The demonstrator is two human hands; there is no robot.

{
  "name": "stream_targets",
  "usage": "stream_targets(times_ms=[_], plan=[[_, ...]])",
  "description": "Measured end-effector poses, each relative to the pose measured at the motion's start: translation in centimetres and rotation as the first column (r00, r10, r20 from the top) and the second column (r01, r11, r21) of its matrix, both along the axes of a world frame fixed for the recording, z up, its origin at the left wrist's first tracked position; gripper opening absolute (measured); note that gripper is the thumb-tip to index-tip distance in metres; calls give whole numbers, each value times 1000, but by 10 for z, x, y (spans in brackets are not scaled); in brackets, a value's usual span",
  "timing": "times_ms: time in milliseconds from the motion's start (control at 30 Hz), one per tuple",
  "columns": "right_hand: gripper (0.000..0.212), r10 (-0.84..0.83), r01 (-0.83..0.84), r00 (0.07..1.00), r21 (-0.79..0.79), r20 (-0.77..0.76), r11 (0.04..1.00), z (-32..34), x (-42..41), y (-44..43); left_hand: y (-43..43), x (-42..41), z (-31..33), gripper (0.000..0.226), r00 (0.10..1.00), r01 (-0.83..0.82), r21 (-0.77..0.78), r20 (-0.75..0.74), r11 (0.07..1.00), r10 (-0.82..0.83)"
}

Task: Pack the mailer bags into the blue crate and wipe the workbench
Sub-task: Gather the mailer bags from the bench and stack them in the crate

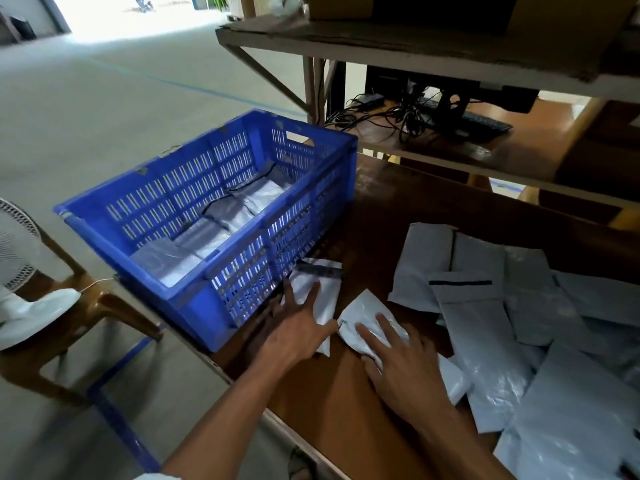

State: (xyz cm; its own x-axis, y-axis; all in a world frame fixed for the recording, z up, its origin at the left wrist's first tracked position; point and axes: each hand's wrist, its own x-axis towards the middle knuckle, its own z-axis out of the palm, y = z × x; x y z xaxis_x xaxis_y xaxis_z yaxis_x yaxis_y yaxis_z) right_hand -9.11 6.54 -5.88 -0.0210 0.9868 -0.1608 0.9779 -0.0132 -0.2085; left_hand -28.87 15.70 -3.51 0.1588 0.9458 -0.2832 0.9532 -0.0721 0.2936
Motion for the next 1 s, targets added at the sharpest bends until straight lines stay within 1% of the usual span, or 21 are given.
stream_targets(times_ms=[100,167,200,267,333,367,433,500,533,567,633,667,733,767,833,933,1000], plan=[[54,19,-18,999,-37,36,999,15,3,8,-9,0,7,98,995,-33,-47,90,998,37],[54,8,-8,1000,33,4,999,33,3,17,-16,3,31,97,989,-76,-24,125,997,79],[55,-5,7,1000,99,-23,995,45,4,24,-23,4,50,94,987,-96,15,132,995,94],[54,-10,46,992,287,-127,957,74,3,39,-38,4,97,86,980,-115,96,171,989,98],[52,62,74,966,498,-252,864,116,-5,61,-45,-4,148,81,969,-146,206,227,968,98],[51,105,103,937,551,-332,828,140,-14,73,-44,-12,172,79,963,-174,281,247,944,104],[49,198,114,869,572,-454,812,185,-38,98,-28,-33,207,76,956,-247,423,255,872,147],[47,297,60,834,611,-466,789,224,-68,124,-8,-56,231,73,940,-335,486,226,808,254],[46,344,31,817,630,-463,776,237,-85,139,6,-71,235,71,935,-354,488,190,798,298],[45,381,1,797,631,-469,776,248,-100,152,18,-86,235,67,935,-350,486,125,801,333],[44,443,-78,754,603,-485,794,260,-133,185,42,-112,227,60,937,-287,470,-43,835,347],[43,459,-122,754,586,-471,801,261,-149,203,54,-123,220,61,930,-262,444,-119,857,347],[47,453,-207,802,532,-389,821,257,-180,241,75,-138,208,68,895,-344,367,-149,864,420],[50,451,-256,822,482,-347,838,253,-193,258,84,-144,201,74,878,-385,331,-158,862,452],[51,472,-367,841,363,-263,856,239,-217,288,95,-149,188,79,855,-425,294,-180,856,486],[43,525,-496,849,250,-64,832,210,-241,318,116,-156,158,82,853,-420,216,-237,881,465],[46,538,-535,843,149,19,832,191,-252,333,129,-159,143,88,851,-420,131,-288,898,439]])
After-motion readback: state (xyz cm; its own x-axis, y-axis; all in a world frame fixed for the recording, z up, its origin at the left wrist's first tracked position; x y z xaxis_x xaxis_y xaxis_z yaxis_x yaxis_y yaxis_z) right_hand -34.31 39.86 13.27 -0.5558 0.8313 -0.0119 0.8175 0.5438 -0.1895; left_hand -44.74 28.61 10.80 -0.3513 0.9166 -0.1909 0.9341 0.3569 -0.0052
